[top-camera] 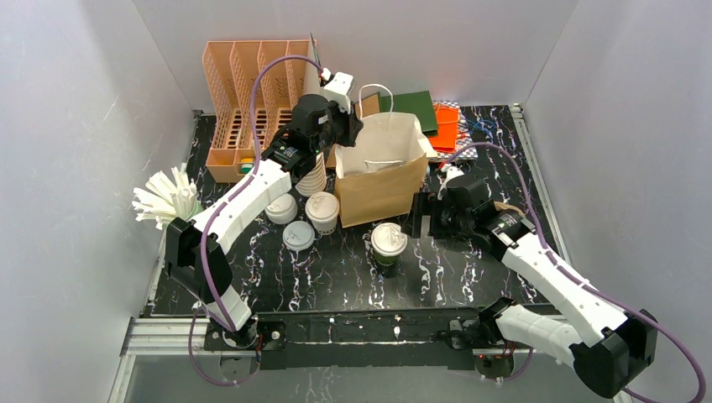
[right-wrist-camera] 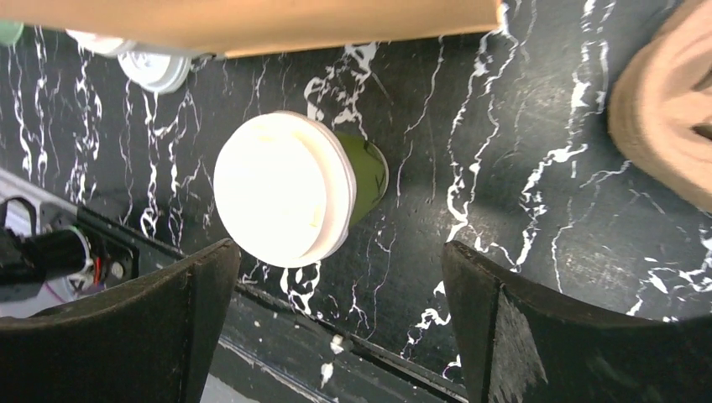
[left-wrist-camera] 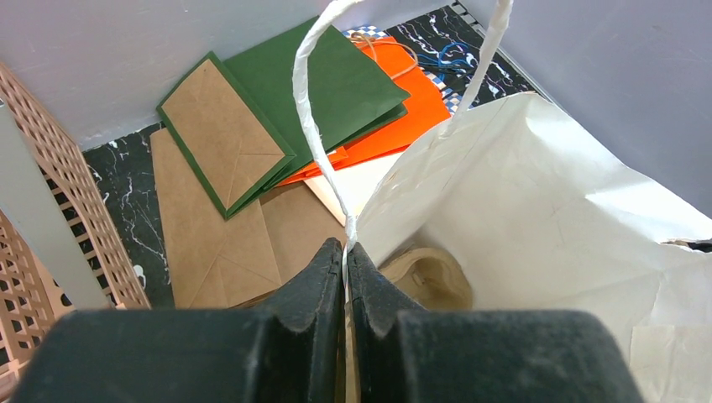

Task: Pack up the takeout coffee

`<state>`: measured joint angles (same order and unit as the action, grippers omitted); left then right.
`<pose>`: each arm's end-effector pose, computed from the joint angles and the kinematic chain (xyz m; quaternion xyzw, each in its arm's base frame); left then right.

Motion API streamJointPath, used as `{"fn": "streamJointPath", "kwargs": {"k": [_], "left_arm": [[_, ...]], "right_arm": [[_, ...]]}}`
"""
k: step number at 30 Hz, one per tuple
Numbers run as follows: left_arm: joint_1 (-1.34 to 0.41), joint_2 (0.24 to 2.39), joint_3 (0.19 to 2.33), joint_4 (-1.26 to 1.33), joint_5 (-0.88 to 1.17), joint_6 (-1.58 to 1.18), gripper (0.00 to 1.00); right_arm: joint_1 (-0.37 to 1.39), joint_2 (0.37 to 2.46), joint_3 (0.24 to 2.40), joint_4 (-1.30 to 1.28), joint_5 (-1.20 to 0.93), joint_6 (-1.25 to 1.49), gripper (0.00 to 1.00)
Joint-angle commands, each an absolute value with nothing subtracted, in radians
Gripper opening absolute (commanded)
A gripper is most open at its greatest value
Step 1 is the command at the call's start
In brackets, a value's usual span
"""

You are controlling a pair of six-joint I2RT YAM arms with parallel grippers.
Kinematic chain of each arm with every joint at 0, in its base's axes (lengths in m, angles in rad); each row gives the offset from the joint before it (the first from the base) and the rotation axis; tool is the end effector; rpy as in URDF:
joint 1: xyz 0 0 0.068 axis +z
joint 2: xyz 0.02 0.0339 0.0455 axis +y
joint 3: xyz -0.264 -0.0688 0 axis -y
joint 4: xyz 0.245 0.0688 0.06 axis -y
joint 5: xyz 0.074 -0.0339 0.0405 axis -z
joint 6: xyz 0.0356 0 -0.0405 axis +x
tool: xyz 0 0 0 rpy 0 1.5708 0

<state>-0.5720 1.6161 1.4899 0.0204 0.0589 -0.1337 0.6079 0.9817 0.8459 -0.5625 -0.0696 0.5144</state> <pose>0.3280 -0.2137 0.3943 0.1808 0.7211 -0.2515 0.6197 0.1694 0.1209 0.2889 -0.0570 0.9041 0.2514 0.3407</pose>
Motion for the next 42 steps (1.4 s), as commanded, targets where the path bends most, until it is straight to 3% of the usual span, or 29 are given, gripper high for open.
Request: {"fn": "streamJointPath", "kwargs": {"k": [1, 7, 12, 22, 33, 42], "left_arm": [[-0.577, 1.585, 1.511, 0.049, 0.031, -0.127, 0.05], [-0.576, 1.591, 1.517, 0.054, 0.028, -0.123, 0.05], [-0.577, 1.591, 1.522, 0.052, 0.025, -0.123, 0.06], [-0.578, 1.580, 1.508, 0.048, 0.014, -0.152, 0.06], [-0.581, 1.545, 1.477, 0.043, -0.027, -0.147, 0.06], [-0.583, 1.542, 1.472, 0.048, -0.025, -0.132, 0.06]], "right_arm": [[0.603, 0.968, 0.942, -0.624, 0.062, 0.580, 0.98], [0.620, 1.110, 1.021, -0.667, -0.041, 0.549, 0.98], [0.788, 1.197, 1.129, -0.714, 0.258, 0.674, 0.98], [1.032, 1.417, 1.291, -0.876, 0.502, 0.969, 0.98], [1.085, 1.541, 1.405, -1.102, 0.630, 1.143, 0.98], [1.091, 1.545, 1.407, -1.069, 0.642, 1.106, 0.98]]}}
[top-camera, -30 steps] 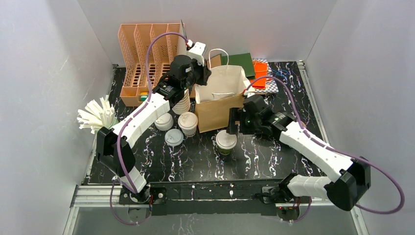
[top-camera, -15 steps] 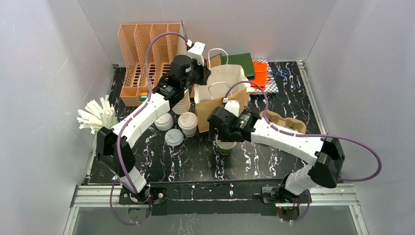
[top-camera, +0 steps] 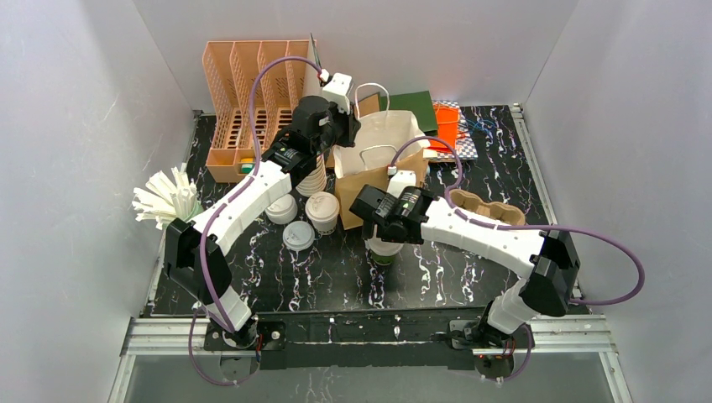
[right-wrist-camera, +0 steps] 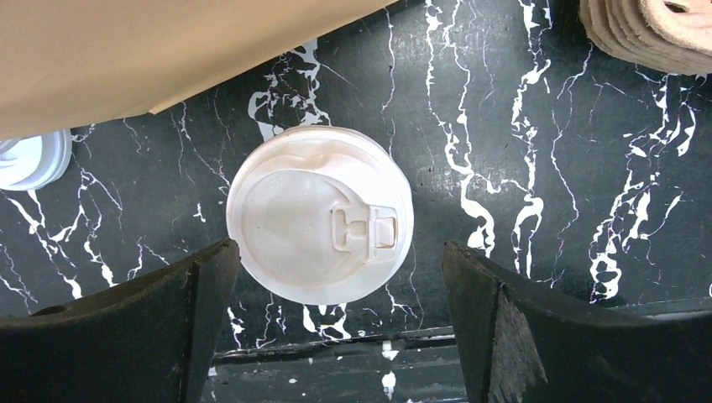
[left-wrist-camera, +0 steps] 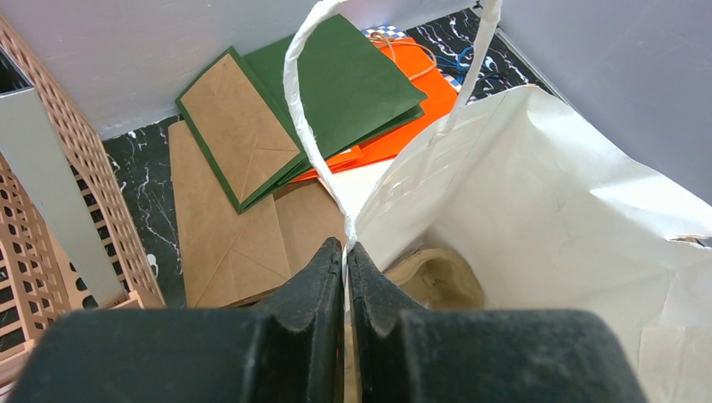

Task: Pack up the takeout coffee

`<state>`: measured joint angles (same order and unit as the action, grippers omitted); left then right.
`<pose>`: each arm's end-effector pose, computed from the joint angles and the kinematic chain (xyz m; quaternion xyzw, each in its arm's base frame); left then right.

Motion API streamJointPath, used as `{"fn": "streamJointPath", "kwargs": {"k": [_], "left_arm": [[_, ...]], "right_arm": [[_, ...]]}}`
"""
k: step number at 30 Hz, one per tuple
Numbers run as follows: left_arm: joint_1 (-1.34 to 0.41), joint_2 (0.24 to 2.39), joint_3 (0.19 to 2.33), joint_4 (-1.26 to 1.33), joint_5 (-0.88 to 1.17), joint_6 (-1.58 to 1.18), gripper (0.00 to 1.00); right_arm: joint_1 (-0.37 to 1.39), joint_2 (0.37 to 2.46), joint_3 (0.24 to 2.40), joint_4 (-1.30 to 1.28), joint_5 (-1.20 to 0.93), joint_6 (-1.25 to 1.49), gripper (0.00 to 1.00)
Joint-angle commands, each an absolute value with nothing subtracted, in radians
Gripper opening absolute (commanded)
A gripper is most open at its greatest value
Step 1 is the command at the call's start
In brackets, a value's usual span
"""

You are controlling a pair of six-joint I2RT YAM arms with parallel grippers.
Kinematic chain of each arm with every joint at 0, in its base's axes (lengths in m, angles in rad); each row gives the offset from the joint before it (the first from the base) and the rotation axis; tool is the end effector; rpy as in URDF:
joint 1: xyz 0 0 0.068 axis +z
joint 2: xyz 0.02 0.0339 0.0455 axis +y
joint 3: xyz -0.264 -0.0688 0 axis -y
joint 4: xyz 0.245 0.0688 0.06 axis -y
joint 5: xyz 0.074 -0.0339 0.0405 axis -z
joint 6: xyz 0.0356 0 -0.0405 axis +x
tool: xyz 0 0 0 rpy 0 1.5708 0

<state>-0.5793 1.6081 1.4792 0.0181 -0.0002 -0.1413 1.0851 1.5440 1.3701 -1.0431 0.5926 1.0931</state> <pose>0.3259 -0.2132 0.3932 0.1618 0.7274 -0.2350 0.6241 0.1579 0.2564 0.2970 0.0551 0.9413 0.0160 0.3327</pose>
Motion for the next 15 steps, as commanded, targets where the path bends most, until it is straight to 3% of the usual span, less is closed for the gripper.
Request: {"fn": "streamJointPath", "kwargs": {"k": [1, 15], "left_arm": [[-0.583, 1.542, 1.472, 0.048, -0.026, -0.132, 0.07], [-0.584, 1.551, 1.474, 0.058, -0.012, -0.134, 0.08]], "right_arm": [[1.090, 1.550, 1.404, -1.069, 0.640, 1.106, 0.98], [1.090, 1.550, 1.367, -0.933, 0.552, 0.947, 0.98]]}}
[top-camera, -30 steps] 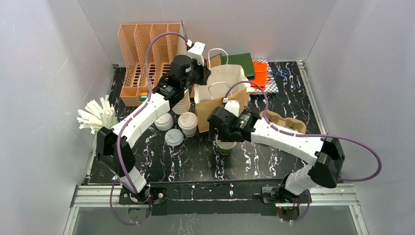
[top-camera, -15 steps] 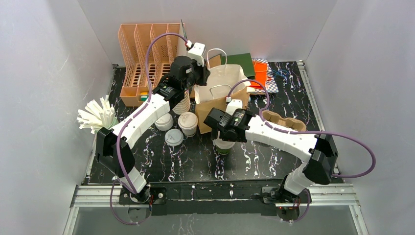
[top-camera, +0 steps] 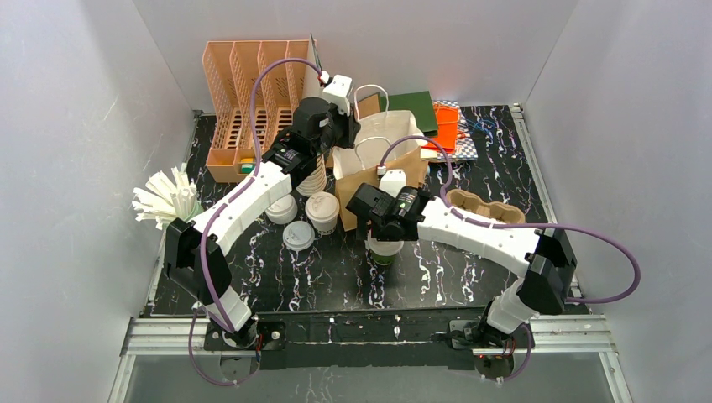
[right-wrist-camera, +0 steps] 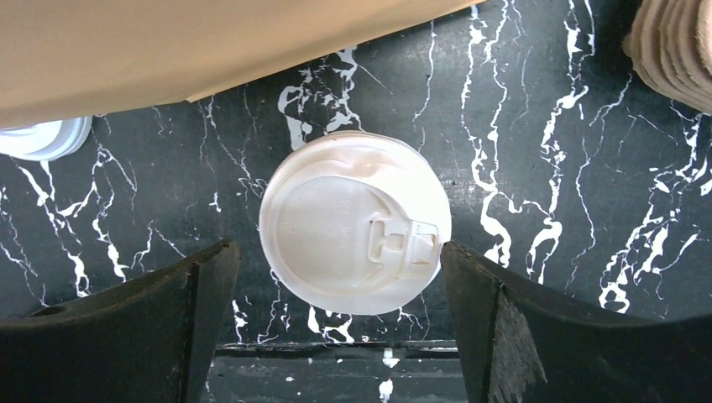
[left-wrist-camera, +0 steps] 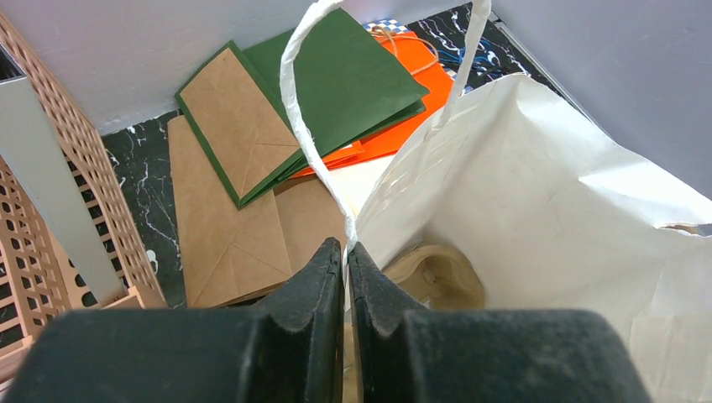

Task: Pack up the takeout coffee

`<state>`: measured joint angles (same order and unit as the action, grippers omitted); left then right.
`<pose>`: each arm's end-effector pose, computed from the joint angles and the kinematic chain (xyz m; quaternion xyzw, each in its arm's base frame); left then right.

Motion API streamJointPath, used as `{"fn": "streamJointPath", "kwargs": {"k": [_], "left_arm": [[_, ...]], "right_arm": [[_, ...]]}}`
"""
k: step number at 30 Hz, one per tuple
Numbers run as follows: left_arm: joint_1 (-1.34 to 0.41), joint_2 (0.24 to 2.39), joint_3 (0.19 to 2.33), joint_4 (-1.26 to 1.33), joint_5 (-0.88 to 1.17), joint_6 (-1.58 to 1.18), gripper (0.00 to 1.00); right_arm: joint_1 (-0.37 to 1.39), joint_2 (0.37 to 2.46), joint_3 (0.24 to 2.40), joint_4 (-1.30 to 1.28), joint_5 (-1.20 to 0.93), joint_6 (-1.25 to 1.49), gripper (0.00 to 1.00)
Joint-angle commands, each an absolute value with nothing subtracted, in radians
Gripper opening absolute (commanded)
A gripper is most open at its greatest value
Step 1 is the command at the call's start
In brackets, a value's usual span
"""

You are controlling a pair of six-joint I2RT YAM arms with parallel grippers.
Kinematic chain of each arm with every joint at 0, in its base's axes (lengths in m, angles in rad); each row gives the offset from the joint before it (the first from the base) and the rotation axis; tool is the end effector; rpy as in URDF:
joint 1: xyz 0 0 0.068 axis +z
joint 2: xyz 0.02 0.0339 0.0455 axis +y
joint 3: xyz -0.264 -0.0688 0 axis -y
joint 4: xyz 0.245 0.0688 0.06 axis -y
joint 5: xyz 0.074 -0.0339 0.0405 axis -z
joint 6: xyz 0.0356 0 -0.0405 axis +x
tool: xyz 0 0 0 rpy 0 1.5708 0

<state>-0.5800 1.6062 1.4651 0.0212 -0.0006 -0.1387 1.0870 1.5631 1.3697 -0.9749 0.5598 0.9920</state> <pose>0.3255 -0.2133 0.3892 0.1636 0.7301 -0.2331 0.6212 0.1613 0.2663 0.2934 0.0104 0.9432 0.0285 0.3307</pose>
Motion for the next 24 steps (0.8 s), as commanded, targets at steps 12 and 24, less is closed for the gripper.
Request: {"fn": "streamJointPath", "kwargs": {"k": [12, 24], "left_arm": [[-0.584, 1.544, 1.459, 0.061, -0.009, -0.130, 0.08], [-0.584, 1.535, 1.448, 0.057, -0.010, -0.119, 0.08]], "right_arm": [[1.087, 1.601, 1.395, -1.032, 0.579, 0.997, 0.98], [1.081, 1.616, 1.391, -0.998, 0.549, 0.973, 0.90]]}}
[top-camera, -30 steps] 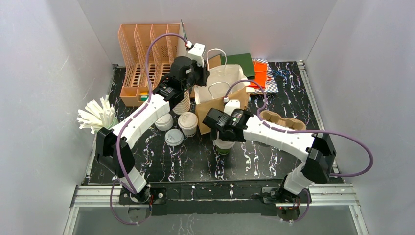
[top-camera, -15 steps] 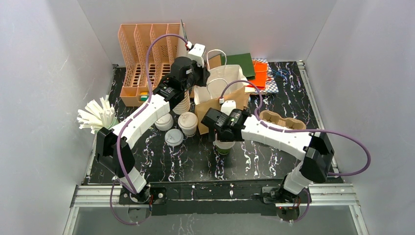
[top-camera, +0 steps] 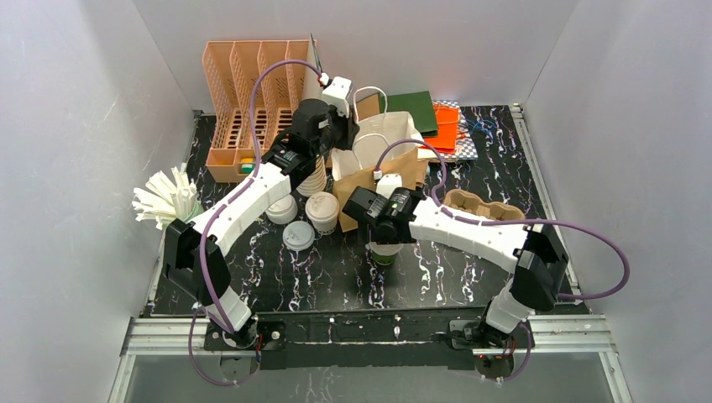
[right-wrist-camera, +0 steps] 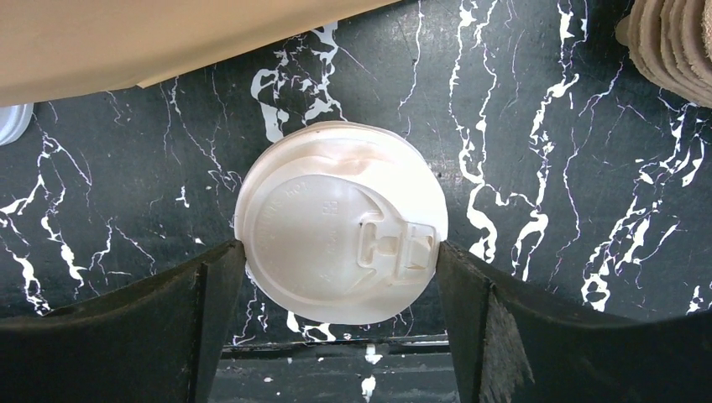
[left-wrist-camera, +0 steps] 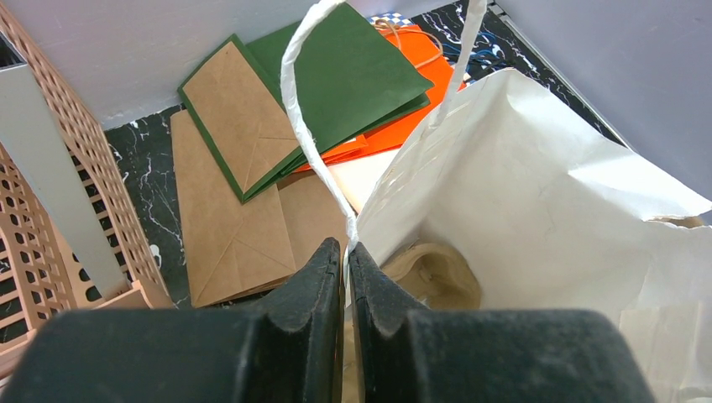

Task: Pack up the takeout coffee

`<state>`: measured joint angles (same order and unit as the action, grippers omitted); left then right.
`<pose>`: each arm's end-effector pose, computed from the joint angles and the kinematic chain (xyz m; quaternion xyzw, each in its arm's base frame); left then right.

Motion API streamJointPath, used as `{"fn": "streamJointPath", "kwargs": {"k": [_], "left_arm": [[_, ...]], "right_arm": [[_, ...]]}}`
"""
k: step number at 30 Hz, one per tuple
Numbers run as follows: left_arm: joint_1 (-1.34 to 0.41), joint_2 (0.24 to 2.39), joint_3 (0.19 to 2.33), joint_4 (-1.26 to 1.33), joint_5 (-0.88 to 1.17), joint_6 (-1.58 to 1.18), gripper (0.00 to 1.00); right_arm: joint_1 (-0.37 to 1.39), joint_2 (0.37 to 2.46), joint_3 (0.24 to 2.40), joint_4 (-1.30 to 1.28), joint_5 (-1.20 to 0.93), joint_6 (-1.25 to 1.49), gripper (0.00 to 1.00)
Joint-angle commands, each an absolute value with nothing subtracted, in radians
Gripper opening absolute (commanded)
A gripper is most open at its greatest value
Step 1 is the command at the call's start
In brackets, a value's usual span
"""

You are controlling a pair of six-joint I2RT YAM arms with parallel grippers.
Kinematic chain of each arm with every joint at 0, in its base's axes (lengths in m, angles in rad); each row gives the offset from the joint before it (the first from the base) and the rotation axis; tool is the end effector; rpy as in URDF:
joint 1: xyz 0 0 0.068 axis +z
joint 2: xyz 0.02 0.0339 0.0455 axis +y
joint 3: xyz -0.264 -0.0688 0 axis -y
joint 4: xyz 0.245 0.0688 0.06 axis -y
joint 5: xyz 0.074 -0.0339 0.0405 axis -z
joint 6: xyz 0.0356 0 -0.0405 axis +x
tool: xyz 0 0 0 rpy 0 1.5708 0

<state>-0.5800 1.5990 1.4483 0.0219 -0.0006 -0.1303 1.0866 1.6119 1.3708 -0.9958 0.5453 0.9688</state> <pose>0.3240 -0.2123 0.3859 0.1673 0.7323 -0.2293 0.6190 0.1641 0.2722 0.2784 -0.0112 0.9507 -0.0002 0.3100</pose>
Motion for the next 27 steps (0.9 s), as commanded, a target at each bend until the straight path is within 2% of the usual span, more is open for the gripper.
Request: {"fn": "streamJointPath", "kwargs": {"k": [1, 4, 7, 11, 15, 22, 27], "left_arm": [[-0.584, 1.537, 1.447, 0.058, -0.006, -0.117, 0.09], [-0.584, 1.541, 1.453, 0.061, 0.000, -0.111, 0.09], [-0.584, 1.543, 1.454, 0.061, 0.000, -0.110, 0.09], [-0.584, 1.541, 1.450, 0.060, 0.000, -0.109, 0.09], [-0.584, 1.542, 1.447, 0.060, 0.032, -0.111, 0.09], [-0.584, 1.537, 1.440, 0.060, 0.034, -0.113, 0.09], [-0.584, 1.539, 1.443, 0.060, 0.034, -0.111, 0.10]], "right_arm": [[1.081, 1.618, 1.392, -0.997, 0.548, 0.971, 0.89], [1.080, 1.631, 1.400, -1.010, 0.546, 0.971, 0.92], [1.078, 1.632, 1.400, -1.011, 0.543, 0.971, 0.88], [1.076, 1.631, 1.401, -1.013, 0.544, 0.971, 0.98], [1.068, 1.638, 1.397, -1.020, 0.542, 0.973, 0.98], [1.052, 1.617, 1.381, -1.005, 0.534, 0.972, 0.85], [1.053, 1.617, 1.435, -1.054, 0.553, 0.962, 0.82]]}}
